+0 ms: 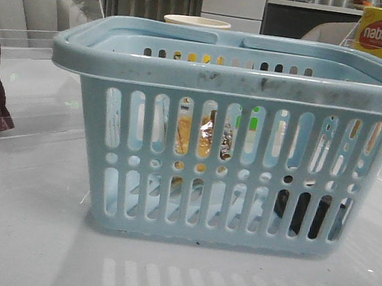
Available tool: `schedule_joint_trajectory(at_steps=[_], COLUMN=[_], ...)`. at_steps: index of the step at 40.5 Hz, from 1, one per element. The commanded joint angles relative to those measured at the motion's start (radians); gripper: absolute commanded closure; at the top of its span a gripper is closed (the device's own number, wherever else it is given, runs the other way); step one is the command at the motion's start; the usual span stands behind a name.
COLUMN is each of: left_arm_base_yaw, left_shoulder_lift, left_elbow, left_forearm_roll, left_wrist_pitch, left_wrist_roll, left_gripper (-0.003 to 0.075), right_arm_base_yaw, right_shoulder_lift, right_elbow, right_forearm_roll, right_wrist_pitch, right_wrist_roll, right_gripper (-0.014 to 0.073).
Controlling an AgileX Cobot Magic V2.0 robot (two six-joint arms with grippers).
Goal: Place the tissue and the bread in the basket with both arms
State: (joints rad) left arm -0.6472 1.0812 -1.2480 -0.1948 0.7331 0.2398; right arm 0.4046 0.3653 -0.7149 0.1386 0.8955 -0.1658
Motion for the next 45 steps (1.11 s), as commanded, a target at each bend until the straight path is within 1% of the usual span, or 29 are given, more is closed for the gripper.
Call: schedule_joint_trajectory(at_steps=[1,11,17,24,36,38,40,45], left_arm_base_yaw=[-0.003,-0.003,-0.003,-0.003,-0.003,-0.003,-0.003,-0.003], left_shoulder_lift=[-0.118,-0.416,-0.578,-0.68,-0.692,-0.692,-0.692,-0.692], left_elbow=[0.078,0.382,0.503,0.58,0.609,0.609,0.609,0.609], left_forearm_roll=[-0.002,0.012,0.012,0.016,0.069,0.071,0.071,0.071], left_wrist_pitch=[-0.054,-0.058,-0.052,-0.05,-0.05,-0.05,-0.05,-0.05], left_wrist_roll=[0.003,0.003,0.003,0.003,0.003,0.003,0.003,0.003], left_gripper=[0.0284,0.0285,0.0285,0.0285,0.0285,0.0286,0.0299,0.039], right_arm_base_yaw=[0.0,0.0,0.0,0.0,0.0,0.0,0.0,0.0], right_shoulder_lift=[0.008,0.008,0.008,0.008,0.008,0.008,0.008,0.008], right_elbow=[-0.022,-0.022,-0.022,-0.022,-0.022,-0.022,-0.022,-0.022], right_forearm_roll=[0.003,0.004,0.004,0.004,-0.045,-0.045,-0.045,-0.045], right_wrist_pitch=[-0.071,-0.068,-0.064,-0.054,0.008,0.012,0.017,0.027], right_wrist_roll=[-0.008,-0.008,-0.008,-0.008,-0.008,-0.008,-0.008,-0.008], right_gripper=[0.0044,0.0044,0.0044,0.0044,0.005,0.0082,0.0146,0.0322])
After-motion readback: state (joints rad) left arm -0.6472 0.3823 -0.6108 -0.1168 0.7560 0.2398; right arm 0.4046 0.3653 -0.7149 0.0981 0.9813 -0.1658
